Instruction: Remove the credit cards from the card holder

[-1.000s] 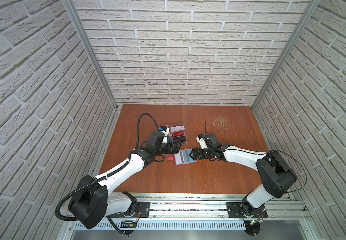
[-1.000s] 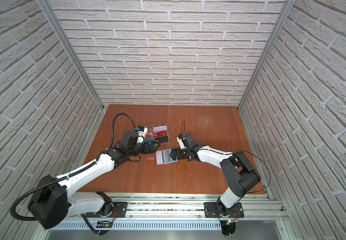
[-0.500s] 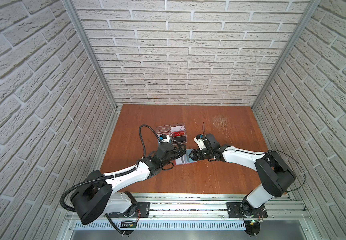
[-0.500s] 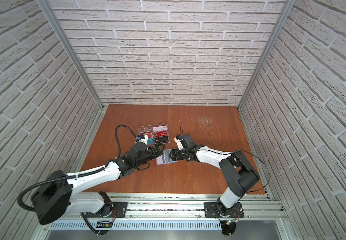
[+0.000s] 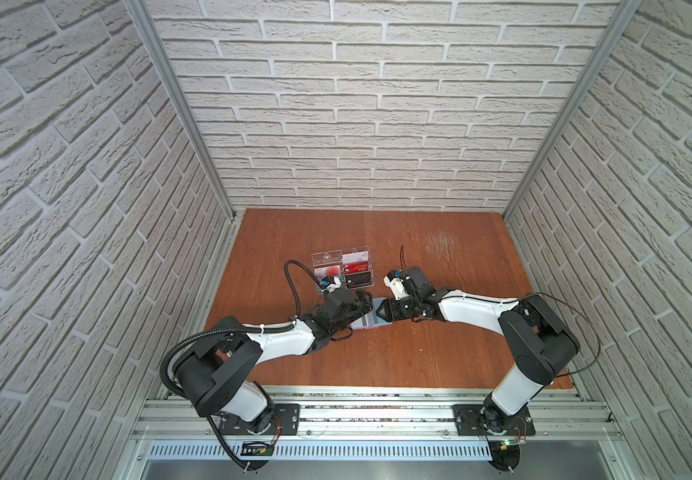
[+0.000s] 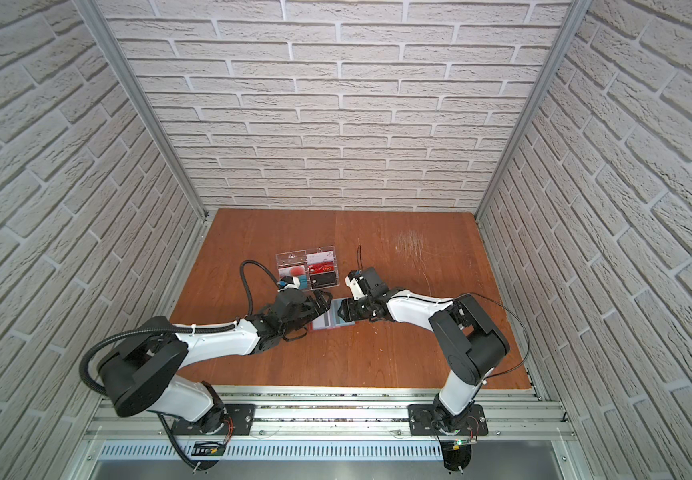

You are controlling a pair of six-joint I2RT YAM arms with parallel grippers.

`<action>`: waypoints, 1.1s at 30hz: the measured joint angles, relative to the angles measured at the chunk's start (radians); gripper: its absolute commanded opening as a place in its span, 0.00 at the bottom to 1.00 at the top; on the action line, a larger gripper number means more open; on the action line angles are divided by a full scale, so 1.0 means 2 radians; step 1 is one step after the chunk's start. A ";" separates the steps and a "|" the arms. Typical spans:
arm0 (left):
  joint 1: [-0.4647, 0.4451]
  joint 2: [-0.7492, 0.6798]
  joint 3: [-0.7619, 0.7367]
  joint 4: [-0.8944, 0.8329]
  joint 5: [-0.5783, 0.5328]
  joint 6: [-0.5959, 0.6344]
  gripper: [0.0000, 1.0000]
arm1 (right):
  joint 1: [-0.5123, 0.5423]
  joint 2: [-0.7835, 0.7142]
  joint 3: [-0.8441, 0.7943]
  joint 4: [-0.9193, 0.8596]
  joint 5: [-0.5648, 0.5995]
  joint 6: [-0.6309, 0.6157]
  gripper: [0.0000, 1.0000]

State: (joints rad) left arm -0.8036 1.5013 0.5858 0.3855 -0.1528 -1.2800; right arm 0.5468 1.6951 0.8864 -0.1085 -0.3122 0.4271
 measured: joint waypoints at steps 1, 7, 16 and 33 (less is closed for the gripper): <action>0.000 0.002 -0.002 0.003 0.000 -0.001 0.98 | 0.000 0.000 0.000 0.000 -0.001 0.001 0.52; -0.006 0.008 -0.013 0.012 -0.002 -0.008 0.98 | 0.000 0.000 0.000 -0.001 -0.003 0.003 0.51; -0.012 0.012 -0.032 0.030 -0.010 -0.014 0.98 | 0.000 0.007 0.013 -0.017 0.001 0.003 0.49; -0.018 0.017 -0.049 0.069 -0.024 -0.025 0.98 | 0.000 0.025 0.028 -0.031 0.006 0.003 0.46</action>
State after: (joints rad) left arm -0.8391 1.5352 0.4885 0.5232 -0.2008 -1.3304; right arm 0.5468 1.7451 0.9428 -0.1696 -0.2996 0.4335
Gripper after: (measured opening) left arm 0.982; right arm 0.459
